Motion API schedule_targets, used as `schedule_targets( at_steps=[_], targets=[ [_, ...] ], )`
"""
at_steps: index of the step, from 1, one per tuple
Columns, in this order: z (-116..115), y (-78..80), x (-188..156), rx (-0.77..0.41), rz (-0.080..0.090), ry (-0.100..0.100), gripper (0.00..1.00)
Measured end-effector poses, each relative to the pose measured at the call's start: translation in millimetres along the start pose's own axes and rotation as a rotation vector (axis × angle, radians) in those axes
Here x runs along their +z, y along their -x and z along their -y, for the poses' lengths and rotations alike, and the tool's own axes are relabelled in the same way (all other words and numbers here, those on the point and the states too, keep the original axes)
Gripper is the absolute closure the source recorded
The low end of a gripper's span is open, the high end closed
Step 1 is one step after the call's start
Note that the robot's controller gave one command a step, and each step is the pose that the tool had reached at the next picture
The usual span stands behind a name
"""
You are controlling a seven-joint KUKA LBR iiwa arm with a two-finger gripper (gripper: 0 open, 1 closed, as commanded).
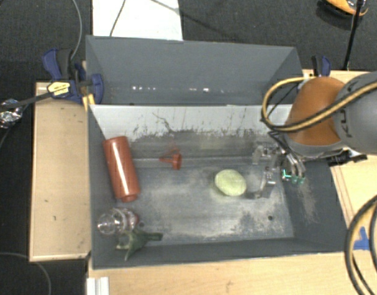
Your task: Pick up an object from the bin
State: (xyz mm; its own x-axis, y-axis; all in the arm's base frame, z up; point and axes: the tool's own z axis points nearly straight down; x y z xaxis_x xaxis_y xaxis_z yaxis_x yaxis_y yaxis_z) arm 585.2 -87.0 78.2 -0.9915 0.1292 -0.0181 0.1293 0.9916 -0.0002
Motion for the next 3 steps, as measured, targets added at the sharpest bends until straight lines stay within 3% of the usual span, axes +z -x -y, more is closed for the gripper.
schedule_targets(
  at_steps=[1, 2, 3],
  targets=[
    [-5.0, -2.0, 7.9, 0.003, -0.002, 0.0, 0.0],
    [-42.0, -18.9, 7.2, 0.036, 0.001, -0.001, 0.0],
    [-71.9, -18.3, 7.4, 0.064, 0.002, 0.004, 0.0]
  ],
)
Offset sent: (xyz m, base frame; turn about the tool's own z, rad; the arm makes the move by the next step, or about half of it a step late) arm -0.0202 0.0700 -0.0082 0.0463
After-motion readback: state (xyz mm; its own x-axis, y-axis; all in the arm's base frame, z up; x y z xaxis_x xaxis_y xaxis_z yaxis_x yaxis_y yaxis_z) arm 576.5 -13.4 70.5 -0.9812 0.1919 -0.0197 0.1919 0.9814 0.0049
